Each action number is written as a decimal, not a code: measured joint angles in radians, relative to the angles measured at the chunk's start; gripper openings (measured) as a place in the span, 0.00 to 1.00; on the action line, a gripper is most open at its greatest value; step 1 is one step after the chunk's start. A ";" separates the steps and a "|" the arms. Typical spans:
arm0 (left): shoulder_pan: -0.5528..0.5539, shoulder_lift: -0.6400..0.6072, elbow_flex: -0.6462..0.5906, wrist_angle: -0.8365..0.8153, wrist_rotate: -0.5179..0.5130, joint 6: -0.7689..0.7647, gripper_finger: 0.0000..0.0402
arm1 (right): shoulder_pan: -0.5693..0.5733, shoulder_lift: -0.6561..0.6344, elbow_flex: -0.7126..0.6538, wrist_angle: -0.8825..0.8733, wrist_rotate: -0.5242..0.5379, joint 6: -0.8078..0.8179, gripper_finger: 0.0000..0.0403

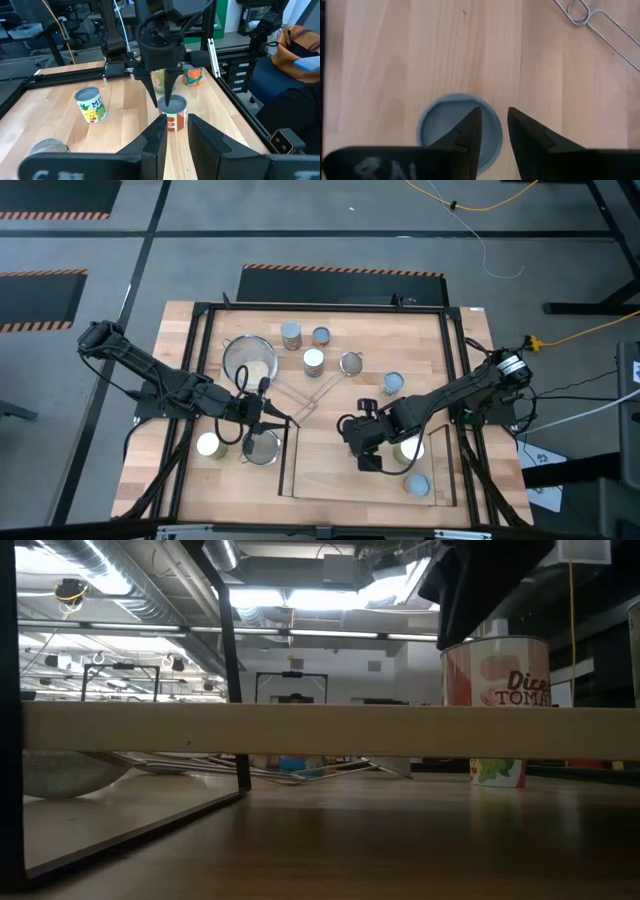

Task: Pick and place cans onto a shelf
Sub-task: Put the small canned tomatoes on the shelf

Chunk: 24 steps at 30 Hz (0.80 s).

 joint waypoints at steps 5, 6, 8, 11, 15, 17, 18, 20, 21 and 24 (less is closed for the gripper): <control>0.000 0.000 0.000 0.000 0.000 0.000 0.17 | 0.000 0.000 0.000 -0.020 0.000 -0.012 0.25; 0.000 0.000 0.000 0.000 0.000 0.000 0.17 | 0.000 0.000 0.000 -0.020 0.000 -0.020 0.25; 0.000 0.000 0.000 0.000 0.000 0.000 0.17 | 0.000 0.000 0.000 -0.019 0.000 -0.026 0.25; 0.000 0.000 0.000 0.000 0.000 0.000 0.17 | 0.000 0.000 0.000 -0.020 0.000 -0.026 0.25; 0.000 0.000 0.000 0.000 0.000 0.000 0.17 | 0.000 0.000 -0.001 -0.020 -0.022 -0.027 0.25; 0.000 0.000 0.000 0.000 0.000 0.000 0.17 | 0.000 0.000 -0.001 -0.020 -0.024 -0.029 0.25; 0.000 0.000 0.000 0.000 0.000 0.000 0.17 | 0.000 0.000 -0.001 -0.020 -0.024 -0.029 0.25; 0.000 0.000 0.000 0.000 0.000 0.000 0.17 | 0.000 0.000 -0.001 -0.020 -0.024 -0.031 0.25; 0.000 0.000 0.000 0.000 0.000 0.000 0.17 | 0.000 0.001 -0.001 -0.020 -0.024 -0.038 0.25; 0.000 0.000 0.000 0.000 0.000 0.000 0.17 | 0.000 0.012 -0.002 -0.025 -0.025 -0.055 0.25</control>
